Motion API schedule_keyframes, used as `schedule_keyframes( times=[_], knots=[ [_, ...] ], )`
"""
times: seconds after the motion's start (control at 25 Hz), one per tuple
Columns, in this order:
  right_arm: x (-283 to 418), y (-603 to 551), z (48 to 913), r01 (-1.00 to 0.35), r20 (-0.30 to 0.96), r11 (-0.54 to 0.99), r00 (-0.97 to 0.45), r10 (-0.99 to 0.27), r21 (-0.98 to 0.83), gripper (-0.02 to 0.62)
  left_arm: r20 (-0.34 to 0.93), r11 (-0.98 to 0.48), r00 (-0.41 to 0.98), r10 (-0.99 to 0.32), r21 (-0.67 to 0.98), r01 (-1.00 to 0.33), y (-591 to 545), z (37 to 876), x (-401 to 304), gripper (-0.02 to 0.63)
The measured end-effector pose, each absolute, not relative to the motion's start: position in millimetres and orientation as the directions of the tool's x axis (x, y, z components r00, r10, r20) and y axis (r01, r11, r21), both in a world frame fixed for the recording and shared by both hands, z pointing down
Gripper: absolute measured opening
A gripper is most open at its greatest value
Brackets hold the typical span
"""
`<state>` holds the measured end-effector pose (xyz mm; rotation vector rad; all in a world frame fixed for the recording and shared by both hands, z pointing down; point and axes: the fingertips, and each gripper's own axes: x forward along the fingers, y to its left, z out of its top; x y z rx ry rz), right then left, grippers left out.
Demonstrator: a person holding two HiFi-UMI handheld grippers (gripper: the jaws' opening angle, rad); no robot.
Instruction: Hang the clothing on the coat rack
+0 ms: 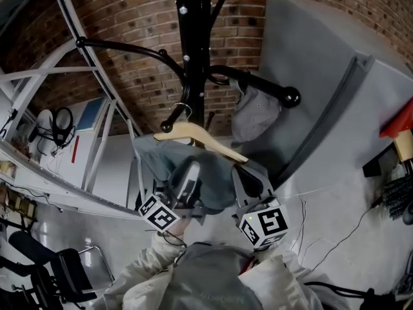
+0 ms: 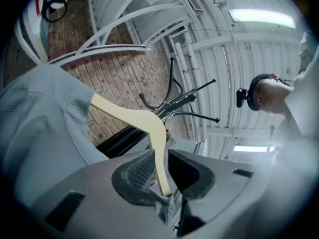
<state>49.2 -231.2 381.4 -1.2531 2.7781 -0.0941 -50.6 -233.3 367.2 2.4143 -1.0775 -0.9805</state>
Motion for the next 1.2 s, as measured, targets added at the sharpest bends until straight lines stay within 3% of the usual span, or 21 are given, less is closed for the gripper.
schedule_keyframes(
  times=[0.2, 0.36, 0.48, 0.72, 1.2],
  knots=[
    [48.8, -220.4, 388.4, -0.718, -0.054, 0.687, -0.686, -0.725, -0.110, 0.025, -0.422, -0.623, 0.462, -0.780, 0.447, -0.642, -210.3, 366.4, -45.3, 0.050],
    [43.5, -213.9, 389.7, -0.695, -0.047, 0.710, -0.710, -0.703, -0.113, 0.025, -0.339, -0.553, 0.467, -0.817, 0.230, -0.801, -194.3, 362.1, -33.8, 0.034],
    [37.1, -209.5, 390.0, -0.684, -0.044, 0.721, -0.722, -0.691, -0.109, 0.025, -0.257, -0.514, 0.474, -0.842, 0.119, -0.850, -189.2, 371.6, -25.5, 0.023],
    [37.9, -195.4, 402.7, -0.701, -0.017, 0.704, -0.707, -0.707, -0.118, 0.025, -0.115, -0.465, 0.453, -0.884, 0.108, -0.879, -169.7, 414.8, -27.0, 0.012],
    [-10.8, -131.5, 405.1, -0.724, 0.001, 0.681, -0.685, -0.728, -0.113, 0.025, -0.083, -0.457, 0.449, -0.890, 0.142, -0.878, -110.6, 427.3, -83.1, 0.012]
  ],
)
